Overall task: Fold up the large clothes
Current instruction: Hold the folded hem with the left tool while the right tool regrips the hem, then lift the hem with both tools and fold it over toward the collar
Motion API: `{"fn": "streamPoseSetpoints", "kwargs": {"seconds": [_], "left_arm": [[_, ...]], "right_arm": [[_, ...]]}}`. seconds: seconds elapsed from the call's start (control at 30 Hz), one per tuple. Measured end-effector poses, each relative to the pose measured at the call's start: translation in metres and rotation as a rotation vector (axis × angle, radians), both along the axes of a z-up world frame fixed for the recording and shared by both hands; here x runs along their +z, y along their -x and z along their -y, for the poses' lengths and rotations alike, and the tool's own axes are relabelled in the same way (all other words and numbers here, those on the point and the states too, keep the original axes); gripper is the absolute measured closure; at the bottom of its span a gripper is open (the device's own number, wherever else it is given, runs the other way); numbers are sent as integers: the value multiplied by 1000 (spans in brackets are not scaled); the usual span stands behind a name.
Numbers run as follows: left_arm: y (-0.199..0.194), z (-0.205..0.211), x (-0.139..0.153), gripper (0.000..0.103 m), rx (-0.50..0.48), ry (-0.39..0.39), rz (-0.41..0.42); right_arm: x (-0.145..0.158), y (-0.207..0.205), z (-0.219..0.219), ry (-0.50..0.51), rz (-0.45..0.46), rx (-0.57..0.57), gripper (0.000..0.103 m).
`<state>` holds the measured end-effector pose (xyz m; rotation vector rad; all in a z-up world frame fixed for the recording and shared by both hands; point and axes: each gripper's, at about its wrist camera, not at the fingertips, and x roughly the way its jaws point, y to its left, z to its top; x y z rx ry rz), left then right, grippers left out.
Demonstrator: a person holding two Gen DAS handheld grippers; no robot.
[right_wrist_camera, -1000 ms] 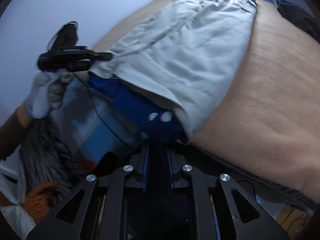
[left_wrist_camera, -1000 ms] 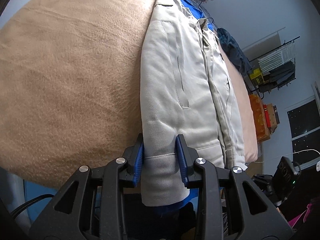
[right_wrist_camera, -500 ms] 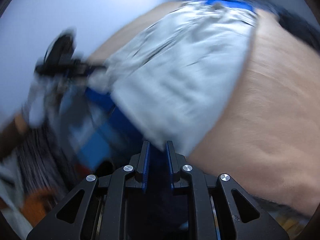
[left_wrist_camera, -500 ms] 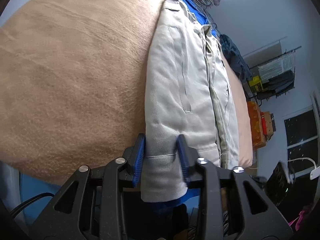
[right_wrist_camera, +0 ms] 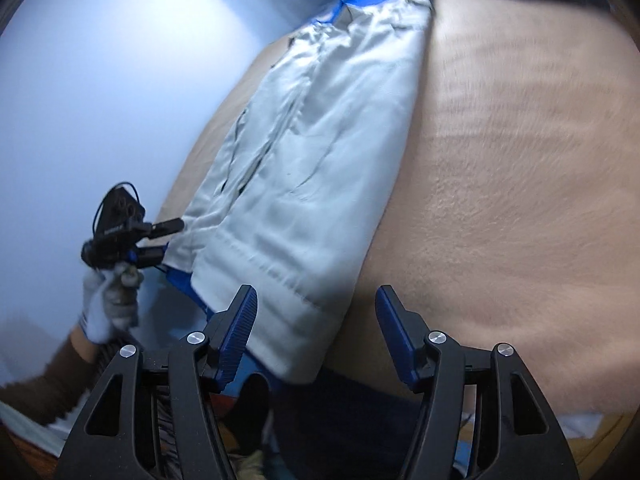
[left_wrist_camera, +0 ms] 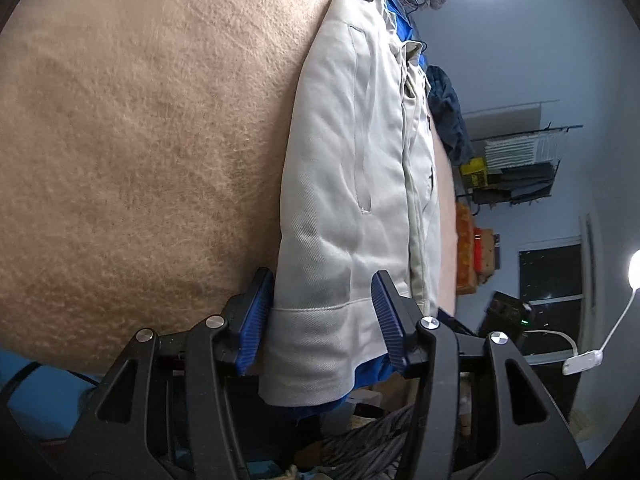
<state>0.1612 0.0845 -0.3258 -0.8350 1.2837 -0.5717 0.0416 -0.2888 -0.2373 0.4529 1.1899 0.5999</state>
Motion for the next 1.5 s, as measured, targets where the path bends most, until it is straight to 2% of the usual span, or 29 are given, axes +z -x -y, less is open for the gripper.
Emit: {"fn": "streamPoseSetpoints", "kwargs": {"seconds": [0.1, 0.2, 0.23, 0.3, 0.43, 0.53, 0.8, 0.9, 1.03, 1.2, 1.4, 1.5], "left_arm": [[-2, 2, -1, 51, -25, 19, -6], [-2, 12, 4, 53, -72, -36, 28], [-1, 16, 6, 58, -89, -67, 45], [1, 20, 7, 68, -110, -111, 69], [1, 21, 9, 75, -102, -116, 83], [4, 18, 20, 77, -79, -81, 106], [-4, 7, 48, 78, 1, 59, 123], [-18, 7, 62, 79, 28, 76, 141], [-40, 10, 81, 79, 50, 72, 173], [-81, 27, 91, 79, 80, 26, 205], [-116, 46, 80, 79, 101, -39, 211], [-129, 50, 69, 79, 119, -44, 190]], "right_arm": [[-17, -14, -1, -57, -59, 10, 41], [-22, -18, -3, -135, -69, 25, 45], [-23, -19, -7, -173, -78, 48, 50], [-25, -18, -14, -173, -76, 79, 50], [-29, -23, -23, -146, -62, 109, 79], [-30, -24, -15, -193, -72, 77, 86], [-2, -24, -1, -291, -47, 5, 89], [6, -32, 6, -316, -50, -22, 89], [22, -54, 9, -351, -32, -75, 89], [34, -88, 12, -303, -7, -115, 89], [27, -126, 5, -231, -10, -139, 89], [18, -137, 11, -221, -31, -157, 89]]}}
